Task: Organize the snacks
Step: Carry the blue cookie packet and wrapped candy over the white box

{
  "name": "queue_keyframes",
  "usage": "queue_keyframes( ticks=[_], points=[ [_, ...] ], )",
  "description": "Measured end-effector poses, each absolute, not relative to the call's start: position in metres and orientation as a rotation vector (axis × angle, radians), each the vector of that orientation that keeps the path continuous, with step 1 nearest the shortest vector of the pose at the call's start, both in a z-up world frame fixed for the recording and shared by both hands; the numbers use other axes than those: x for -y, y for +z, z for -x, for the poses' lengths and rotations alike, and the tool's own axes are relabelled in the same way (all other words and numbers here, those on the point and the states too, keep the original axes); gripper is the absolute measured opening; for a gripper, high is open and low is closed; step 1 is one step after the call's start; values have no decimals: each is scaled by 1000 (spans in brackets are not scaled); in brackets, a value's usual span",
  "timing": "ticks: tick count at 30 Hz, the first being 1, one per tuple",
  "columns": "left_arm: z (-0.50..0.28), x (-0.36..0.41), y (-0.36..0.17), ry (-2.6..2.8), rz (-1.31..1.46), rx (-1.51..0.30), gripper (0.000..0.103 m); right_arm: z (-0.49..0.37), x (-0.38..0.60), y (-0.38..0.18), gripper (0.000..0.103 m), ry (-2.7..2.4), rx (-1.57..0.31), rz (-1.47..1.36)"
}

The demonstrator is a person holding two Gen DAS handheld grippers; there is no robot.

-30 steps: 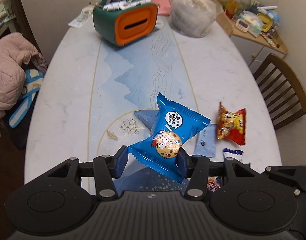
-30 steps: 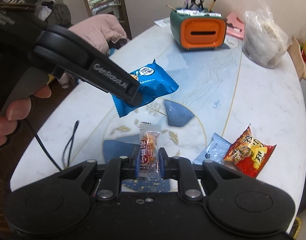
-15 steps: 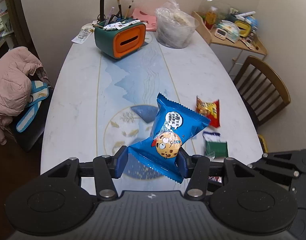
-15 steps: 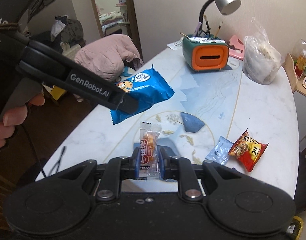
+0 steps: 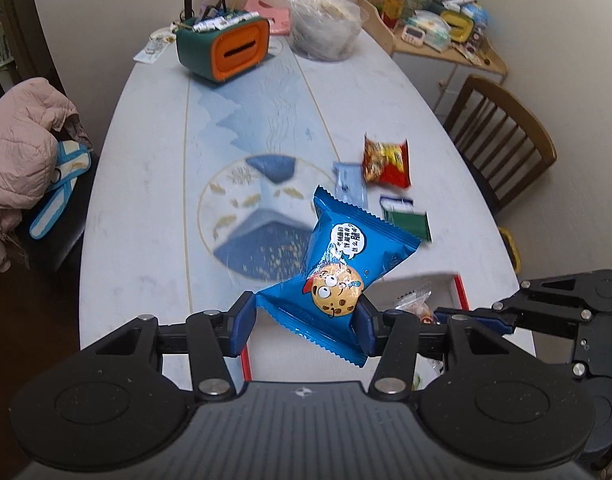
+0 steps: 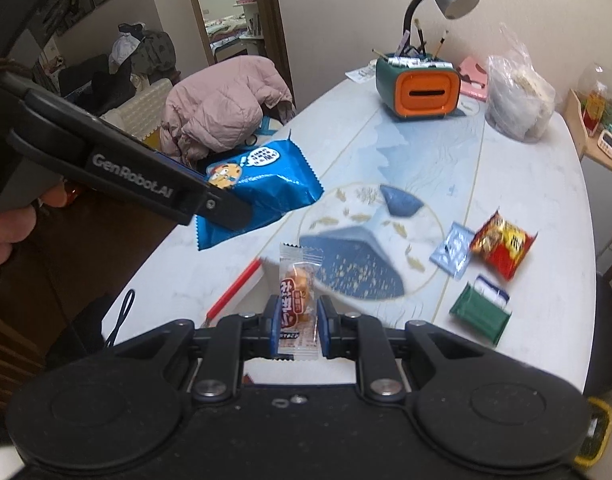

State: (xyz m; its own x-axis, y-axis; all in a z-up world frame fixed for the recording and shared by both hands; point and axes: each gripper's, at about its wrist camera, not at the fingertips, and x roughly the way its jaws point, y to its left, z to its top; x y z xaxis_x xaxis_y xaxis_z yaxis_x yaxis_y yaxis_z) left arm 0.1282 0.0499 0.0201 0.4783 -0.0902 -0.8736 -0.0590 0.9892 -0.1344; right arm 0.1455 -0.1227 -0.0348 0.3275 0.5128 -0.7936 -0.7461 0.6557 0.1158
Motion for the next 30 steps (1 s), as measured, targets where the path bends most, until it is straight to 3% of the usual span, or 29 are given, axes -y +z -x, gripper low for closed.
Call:
queue_keyframes(
  ticks=[12, 30],
  points=[
    [-98, -26, -42, -50, 133, -1216, 50, -115, 138, -81, 17, 798, -1042, 269],
    [-123, 5, -141, -41, 97, -1371, 50, -121, 149, -168, 17, 675, -1255, 237]
  ],
)
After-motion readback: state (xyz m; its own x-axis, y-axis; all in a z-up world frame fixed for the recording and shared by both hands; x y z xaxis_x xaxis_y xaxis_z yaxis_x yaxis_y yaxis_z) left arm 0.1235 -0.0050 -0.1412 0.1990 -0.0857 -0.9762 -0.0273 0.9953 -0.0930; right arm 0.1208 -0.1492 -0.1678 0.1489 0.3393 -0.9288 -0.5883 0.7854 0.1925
